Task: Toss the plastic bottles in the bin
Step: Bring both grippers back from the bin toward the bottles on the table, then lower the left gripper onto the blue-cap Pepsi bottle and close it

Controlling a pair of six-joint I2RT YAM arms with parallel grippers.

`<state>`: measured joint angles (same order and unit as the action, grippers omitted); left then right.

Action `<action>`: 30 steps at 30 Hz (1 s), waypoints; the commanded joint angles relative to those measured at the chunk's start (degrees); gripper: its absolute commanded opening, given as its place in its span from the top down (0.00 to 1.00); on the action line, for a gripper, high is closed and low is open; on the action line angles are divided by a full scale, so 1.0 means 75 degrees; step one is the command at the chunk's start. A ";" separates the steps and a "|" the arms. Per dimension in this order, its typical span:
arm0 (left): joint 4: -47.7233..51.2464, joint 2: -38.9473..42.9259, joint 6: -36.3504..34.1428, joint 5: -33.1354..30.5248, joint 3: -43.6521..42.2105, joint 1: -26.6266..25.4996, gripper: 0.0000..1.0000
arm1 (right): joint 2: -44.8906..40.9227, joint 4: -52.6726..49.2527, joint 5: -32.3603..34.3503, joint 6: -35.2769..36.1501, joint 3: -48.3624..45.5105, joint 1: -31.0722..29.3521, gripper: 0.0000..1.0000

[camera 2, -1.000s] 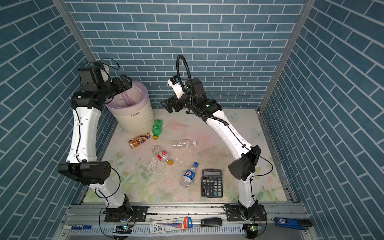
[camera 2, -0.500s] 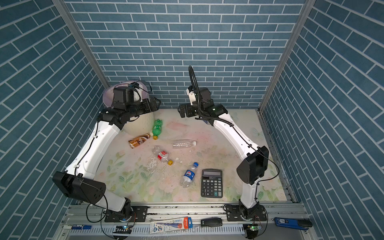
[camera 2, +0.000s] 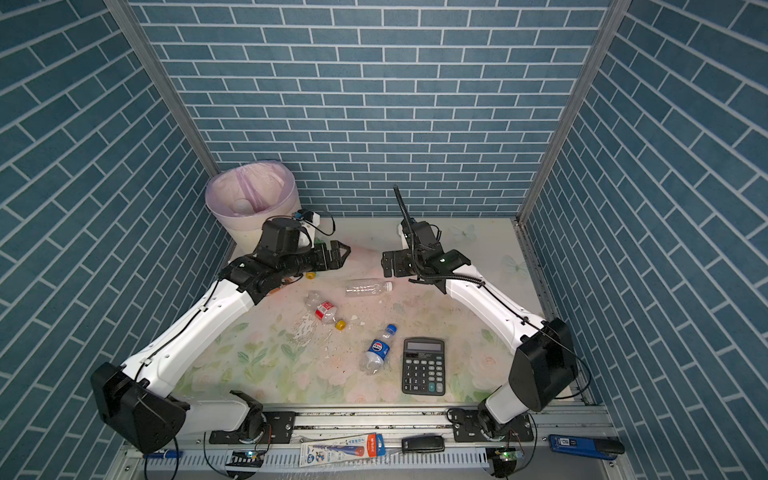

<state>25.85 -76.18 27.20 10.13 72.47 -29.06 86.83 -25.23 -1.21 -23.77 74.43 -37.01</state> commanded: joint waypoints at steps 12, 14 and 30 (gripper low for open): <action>0.1272 -0.0973 -0.0502 -0.0650 -0.0607 -0.2409 0.01 | -0.1230 0.0783 -0.0211 -0.0217 -0.2096 0.1159 0.01; 0.1615 -0.1296 -0.0486 -0.0925 -0.0479 -0.2758 0.01 | -0.1338 0.0785 -0.0237 -0.0217 -0.2245 0.1306 0.01; 0.2596 -0.3482 -0.0319 -0.1409 0.0357 -0.3787 0.01 | -0.2026 0.0996 -0.0721 -0.0247 -0.3085 0.2705 0.01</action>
<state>41.34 -100.40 24.99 1.41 73.91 -56.77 72.66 -19.05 -4.29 -24.23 53.23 -17.26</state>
